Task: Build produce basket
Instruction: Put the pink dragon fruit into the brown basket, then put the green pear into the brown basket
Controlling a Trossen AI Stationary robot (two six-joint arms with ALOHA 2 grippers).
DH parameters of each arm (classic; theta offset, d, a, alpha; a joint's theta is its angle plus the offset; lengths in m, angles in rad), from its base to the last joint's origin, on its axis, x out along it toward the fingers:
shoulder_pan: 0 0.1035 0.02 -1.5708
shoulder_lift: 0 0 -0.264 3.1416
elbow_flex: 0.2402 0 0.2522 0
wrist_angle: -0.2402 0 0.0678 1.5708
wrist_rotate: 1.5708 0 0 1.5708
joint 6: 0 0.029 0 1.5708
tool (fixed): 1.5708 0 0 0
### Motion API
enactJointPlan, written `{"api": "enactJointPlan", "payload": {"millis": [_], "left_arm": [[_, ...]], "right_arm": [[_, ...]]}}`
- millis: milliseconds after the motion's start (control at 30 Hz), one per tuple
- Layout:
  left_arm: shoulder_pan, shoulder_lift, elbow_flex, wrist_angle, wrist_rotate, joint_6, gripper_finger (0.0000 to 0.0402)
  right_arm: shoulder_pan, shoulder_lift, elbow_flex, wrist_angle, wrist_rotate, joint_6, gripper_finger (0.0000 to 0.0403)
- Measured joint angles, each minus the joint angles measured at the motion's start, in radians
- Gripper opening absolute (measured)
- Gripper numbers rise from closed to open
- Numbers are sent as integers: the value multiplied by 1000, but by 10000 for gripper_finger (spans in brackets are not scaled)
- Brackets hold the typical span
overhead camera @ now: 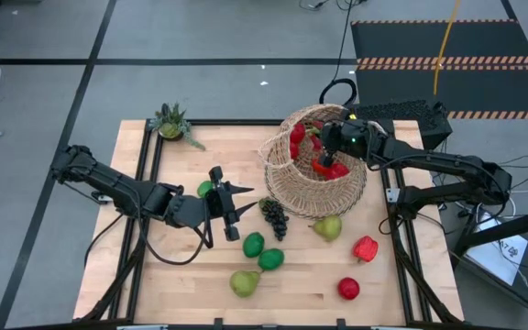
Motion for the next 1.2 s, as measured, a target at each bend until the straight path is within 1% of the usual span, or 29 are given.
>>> {"api": "enactJointPlan", "payload": {"millis": [167,300,400,500,667,833,933,1033,1133,1200], "left_arm": [[0,0,0,0,0,0,159],[0,0,0,0,0,-2,159],[0,0,0,0,0,-3,159],[0,0,0,0,0,-3,159],[0,0,0,-1,0,-3,159],[0,0,0,-4,0,-3,159],[0,0,0,-5,0,-3,159],[0,0,0,-6,0,-3,159],[0,0,0,-6,0,-3,159],[0,0,0,-6,0,-4,159]], "right_arm": [[-13,0,-6,7,8,19,135],[-13,0,-6,17,86,21,185],[-12,-3,-6,16,131,22,211],[-6,-17,-6,15,133,54,227],[55,-83,-6,-3,132,97,235],[171,-187,-6,-85,129,163,231],[256,-247,-6,-154,122,244,225],[337,-295,-6,-213,75,345,221],[414,-322,-6,-265,32,432,220],[468,-330,-6,-298,24,477,220]]}}
